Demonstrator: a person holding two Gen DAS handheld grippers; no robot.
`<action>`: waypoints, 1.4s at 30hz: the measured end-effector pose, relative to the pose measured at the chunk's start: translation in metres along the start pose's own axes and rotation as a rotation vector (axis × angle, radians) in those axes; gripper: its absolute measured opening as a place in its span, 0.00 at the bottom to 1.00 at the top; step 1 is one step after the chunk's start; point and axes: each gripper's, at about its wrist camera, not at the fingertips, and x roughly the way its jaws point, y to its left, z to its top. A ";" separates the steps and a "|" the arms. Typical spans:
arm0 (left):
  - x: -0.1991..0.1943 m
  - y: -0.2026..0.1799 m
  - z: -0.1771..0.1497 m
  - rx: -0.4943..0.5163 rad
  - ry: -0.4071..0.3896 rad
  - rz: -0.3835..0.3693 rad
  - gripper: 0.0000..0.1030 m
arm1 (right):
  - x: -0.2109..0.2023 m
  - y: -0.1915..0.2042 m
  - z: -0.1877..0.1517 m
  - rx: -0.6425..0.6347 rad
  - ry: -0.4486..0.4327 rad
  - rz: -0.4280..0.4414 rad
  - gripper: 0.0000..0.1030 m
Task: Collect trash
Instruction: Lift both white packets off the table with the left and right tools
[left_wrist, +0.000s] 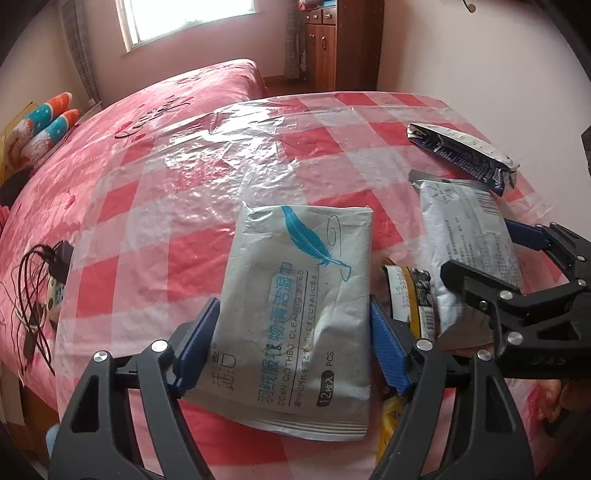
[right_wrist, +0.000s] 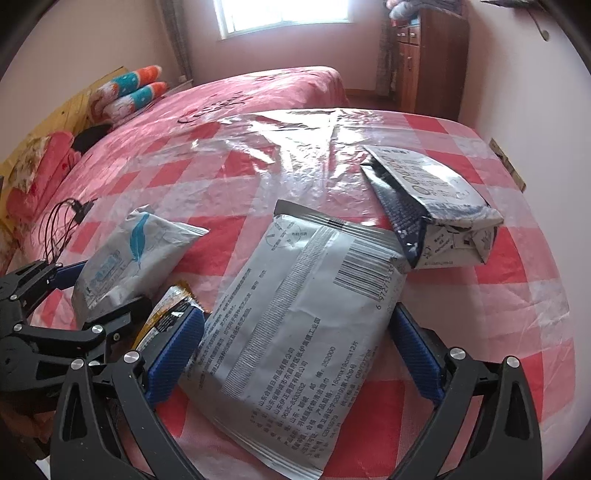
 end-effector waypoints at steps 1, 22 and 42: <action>-0.002 0.001 -0.002 -0.011 -0.003 -0.006 0.75 | 0.000 0.000 -0.001 -0.011 0.001 0.002 0.91; -0.038 0.006 -0.049 -0.177 -0.039 -0.115 0.75 | -0.021 -0.004 -0.017 -0.122 -0.011 0.181 0.65; -0.054 0.026 -0.077 -0.310 -0.104 -0.185 0.75 | -0.008 0.032 -0.021 -0.131 0.013 0.006 0.80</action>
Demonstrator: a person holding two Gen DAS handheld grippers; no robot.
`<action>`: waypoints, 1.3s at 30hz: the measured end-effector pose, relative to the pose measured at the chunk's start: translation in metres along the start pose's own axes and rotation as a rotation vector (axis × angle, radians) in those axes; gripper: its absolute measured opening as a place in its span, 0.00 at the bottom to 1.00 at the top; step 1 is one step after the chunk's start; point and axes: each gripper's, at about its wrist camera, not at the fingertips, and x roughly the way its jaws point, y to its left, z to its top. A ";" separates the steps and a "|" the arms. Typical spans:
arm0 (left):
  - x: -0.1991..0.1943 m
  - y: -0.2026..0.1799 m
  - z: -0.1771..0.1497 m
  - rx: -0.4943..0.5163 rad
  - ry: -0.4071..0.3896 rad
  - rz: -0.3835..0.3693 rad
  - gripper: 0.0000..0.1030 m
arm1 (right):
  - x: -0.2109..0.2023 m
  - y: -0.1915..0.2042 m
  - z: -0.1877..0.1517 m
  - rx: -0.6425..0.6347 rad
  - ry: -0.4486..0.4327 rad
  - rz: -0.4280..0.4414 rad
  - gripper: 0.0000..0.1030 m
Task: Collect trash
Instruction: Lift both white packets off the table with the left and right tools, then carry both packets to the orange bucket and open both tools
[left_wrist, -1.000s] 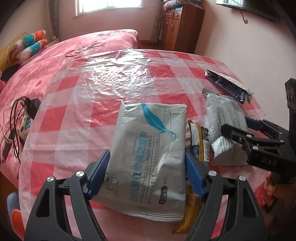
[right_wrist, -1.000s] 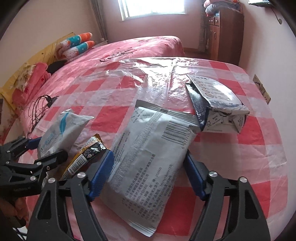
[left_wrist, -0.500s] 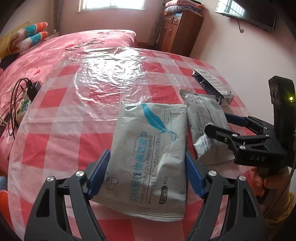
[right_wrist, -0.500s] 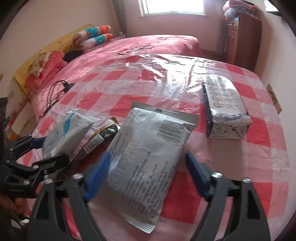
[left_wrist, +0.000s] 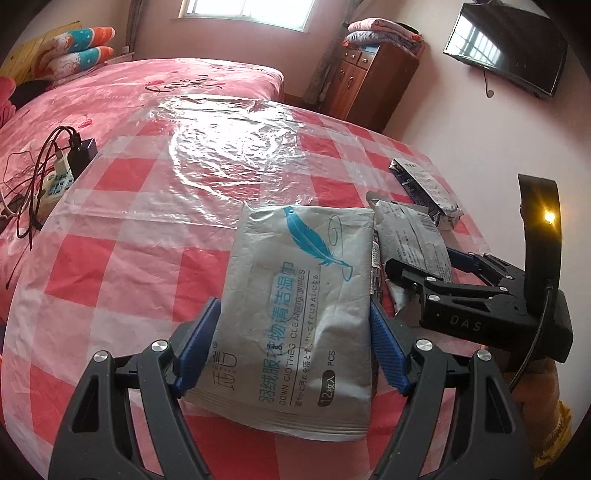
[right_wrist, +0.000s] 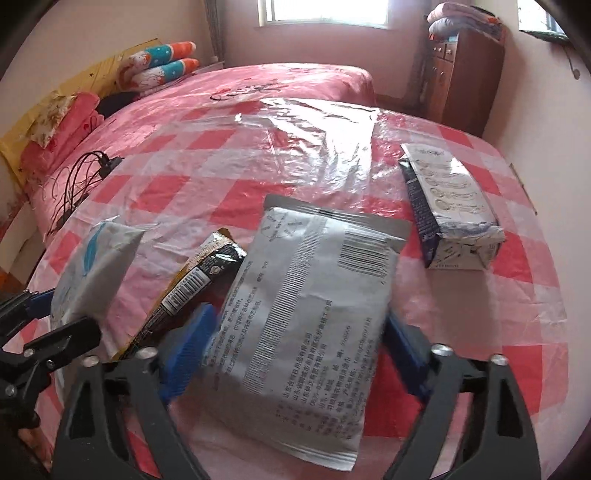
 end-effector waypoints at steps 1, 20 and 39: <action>-0.001 0.001 -0.001 -0.004 -0.003 -0.005 0.75 | -0.001 0.000 -0.001 -0.003 -0.001 0.004 0.79; -0.018 0.026 -0.013 -0.078 -0.046 -0.096 0.75 | -0.050 -0.016 -0.027 0.135 -0.120 0.056 0.76; -0.066 0.057 -0.031 -0.104 -0.110 -0.098 0.75 | -0.091 0.039 -0.023 0.084 -0.152 0.176 0.76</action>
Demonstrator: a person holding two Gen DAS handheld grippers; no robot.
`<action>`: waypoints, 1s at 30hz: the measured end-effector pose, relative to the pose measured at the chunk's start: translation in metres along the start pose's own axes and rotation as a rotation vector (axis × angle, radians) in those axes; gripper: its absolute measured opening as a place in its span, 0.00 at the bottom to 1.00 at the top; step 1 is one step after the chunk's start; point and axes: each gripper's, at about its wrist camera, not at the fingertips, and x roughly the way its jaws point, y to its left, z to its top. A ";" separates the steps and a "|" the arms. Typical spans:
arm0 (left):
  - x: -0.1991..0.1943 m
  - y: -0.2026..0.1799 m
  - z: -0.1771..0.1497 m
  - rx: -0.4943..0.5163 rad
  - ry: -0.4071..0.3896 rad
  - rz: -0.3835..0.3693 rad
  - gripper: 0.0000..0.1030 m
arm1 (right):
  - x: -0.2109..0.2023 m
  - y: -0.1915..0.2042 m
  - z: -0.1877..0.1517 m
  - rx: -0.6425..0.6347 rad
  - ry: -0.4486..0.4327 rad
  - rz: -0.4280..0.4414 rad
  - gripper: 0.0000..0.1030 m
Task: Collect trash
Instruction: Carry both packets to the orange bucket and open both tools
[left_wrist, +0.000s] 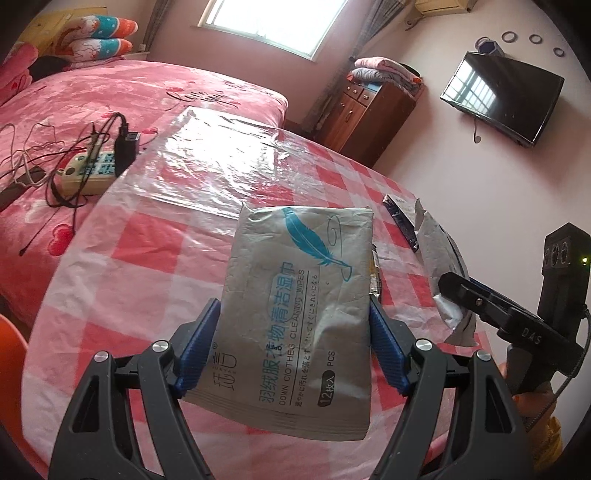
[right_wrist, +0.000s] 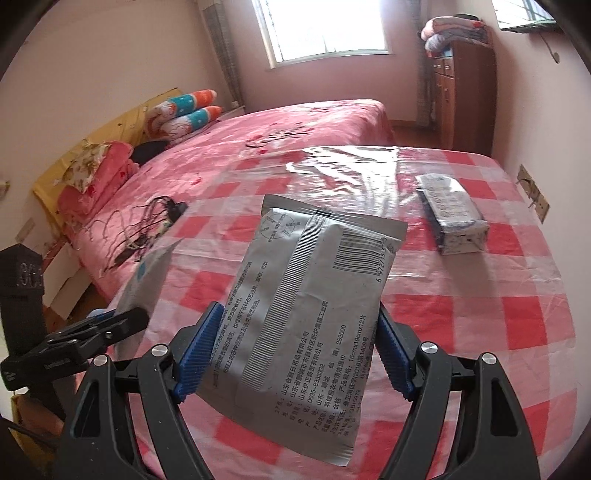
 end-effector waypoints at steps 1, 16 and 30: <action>-0.003 0.002 -0.001 -0.003 -0.004 0.002 0.75 | 0.000 0.006 0.000 -0.010 0.002 0.009 0.76; -0.059 0.052 -0.015 -0.070 -0.070 0.100 0.75 | 0.014 0.113 -0.001 -0.185 0.064 0.220 0.76; -0.138 0.172 -0.063 -0.278 -0.106 0.360 0.75 | 0.053 0.255 -0.016 -0.405 0.191 0.466 0.76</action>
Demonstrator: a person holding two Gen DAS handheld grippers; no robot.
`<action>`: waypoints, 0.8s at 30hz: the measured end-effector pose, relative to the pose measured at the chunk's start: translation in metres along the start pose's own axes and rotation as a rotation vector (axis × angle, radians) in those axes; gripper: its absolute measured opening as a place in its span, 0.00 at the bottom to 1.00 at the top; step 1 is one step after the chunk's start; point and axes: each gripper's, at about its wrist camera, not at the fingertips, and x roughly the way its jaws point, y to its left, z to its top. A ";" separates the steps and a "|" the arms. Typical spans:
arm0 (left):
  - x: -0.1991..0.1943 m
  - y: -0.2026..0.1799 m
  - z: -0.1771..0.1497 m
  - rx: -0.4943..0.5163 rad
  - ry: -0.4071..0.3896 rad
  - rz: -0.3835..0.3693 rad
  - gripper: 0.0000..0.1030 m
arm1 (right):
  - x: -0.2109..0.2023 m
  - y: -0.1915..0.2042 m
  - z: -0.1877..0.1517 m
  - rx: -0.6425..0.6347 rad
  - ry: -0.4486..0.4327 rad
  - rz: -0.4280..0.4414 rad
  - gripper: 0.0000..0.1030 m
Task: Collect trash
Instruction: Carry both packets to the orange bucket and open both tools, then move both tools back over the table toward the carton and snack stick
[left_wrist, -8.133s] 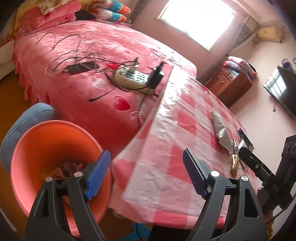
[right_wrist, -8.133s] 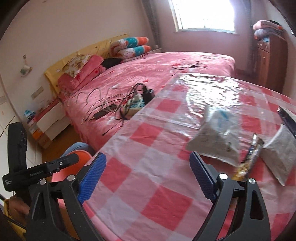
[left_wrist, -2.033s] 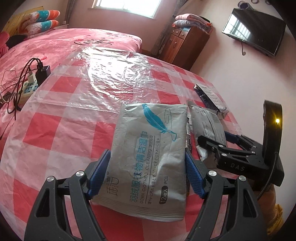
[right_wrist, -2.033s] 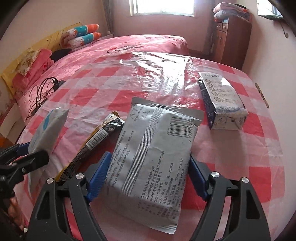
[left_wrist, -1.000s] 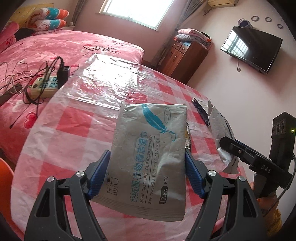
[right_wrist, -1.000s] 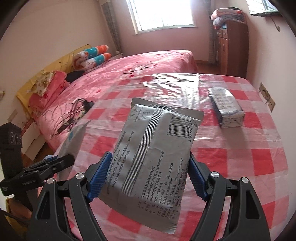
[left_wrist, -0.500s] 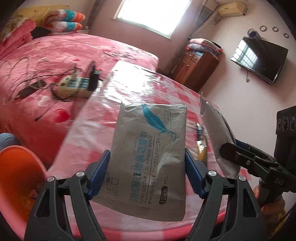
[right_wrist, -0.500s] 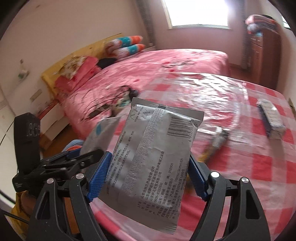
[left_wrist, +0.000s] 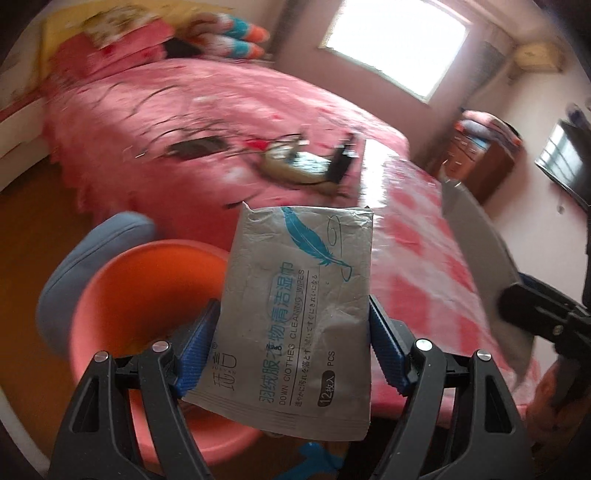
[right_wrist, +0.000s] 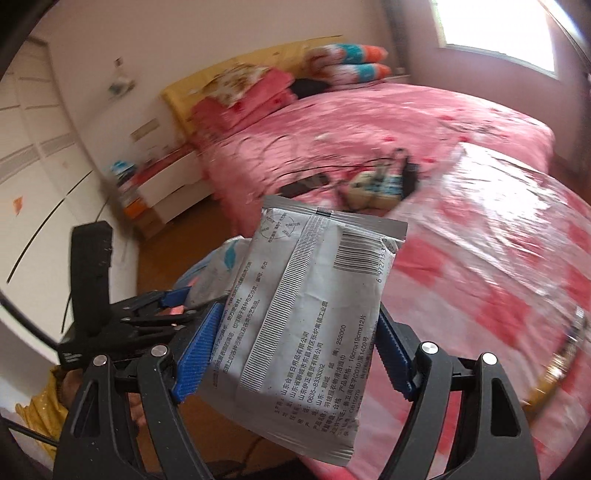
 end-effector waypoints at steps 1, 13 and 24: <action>0.000 0.009 -0.001 -0.018 0.000 0.016 0.75 | 0.006 0.007 0.002 -0.012 0.006 0.009 0.76; 0.004 0.091 -0.018 -0.186 0.034 0.155 0.78 | 0.085 0.075 0.011 -0.150 0.081 0.058 0.82; -0.001 0.094 -0.013 -0.178 0.024 0.217 0.79 | 0.060 0.045 0.002 -0.100 0.014 -0.009 0.89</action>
